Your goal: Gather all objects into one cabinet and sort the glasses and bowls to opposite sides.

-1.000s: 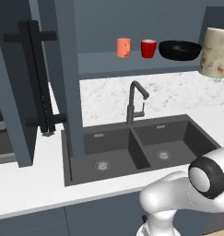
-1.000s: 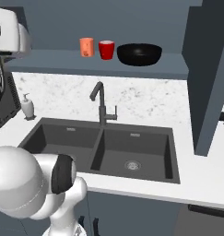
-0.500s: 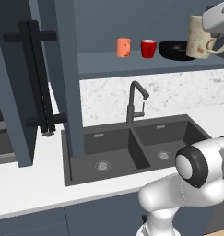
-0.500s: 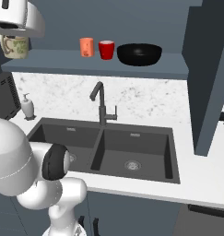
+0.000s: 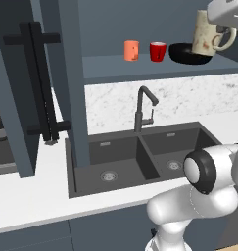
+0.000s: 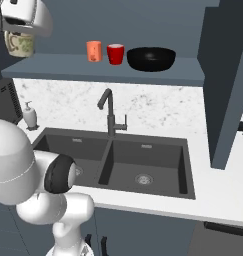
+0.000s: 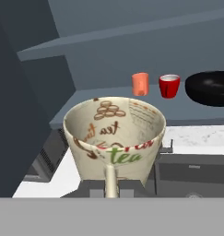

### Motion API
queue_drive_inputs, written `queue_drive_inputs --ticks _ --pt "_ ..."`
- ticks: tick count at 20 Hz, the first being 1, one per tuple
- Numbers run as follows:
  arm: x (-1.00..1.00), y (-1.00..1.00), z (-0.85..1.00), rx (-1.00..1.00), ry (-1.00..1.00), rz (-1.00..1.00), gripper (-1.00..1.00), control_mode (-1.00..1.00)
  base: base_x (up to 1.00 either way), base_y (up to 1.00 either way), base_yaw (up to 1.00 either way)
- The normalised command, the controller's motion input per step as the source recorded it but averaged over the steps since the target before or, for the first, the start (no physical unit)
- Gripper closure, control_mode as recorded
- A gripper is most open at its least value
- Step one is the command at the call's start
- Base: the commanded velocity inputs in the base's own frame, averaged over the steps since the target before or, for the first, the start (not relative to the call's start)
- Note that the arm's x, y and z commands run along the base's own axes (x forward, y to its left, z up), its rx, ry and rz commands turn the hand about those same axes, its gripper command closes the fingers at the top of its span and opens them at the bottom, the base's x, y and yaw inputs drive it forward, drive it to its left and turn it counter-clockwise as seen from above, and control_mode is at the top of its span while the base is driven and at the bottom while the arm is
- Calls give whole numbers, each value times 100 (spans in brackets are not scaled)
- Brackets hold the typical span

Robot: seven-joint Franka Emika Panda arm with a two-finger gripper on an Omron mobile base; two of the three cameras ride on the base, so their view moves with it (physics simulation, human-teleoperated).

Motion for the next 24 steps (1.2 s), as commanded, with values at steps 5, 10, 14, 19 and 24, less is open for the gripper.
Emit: queue_drive_inputs --ticks 5,10,14,19,24 --pt "39 31 -58 10 -21 0 100 -100 0 0 0" --pt "45 28 -65 9 -22 0 100 -100 0 0 0" --pt "41 13 -82 11 -28 -1 100 -100 0 0 0" --pt "46 13 -96 19 -37 0 100 -100 0 0 0" --pt "48 0 -10 30 -30 0 100 -100 0 0 0"
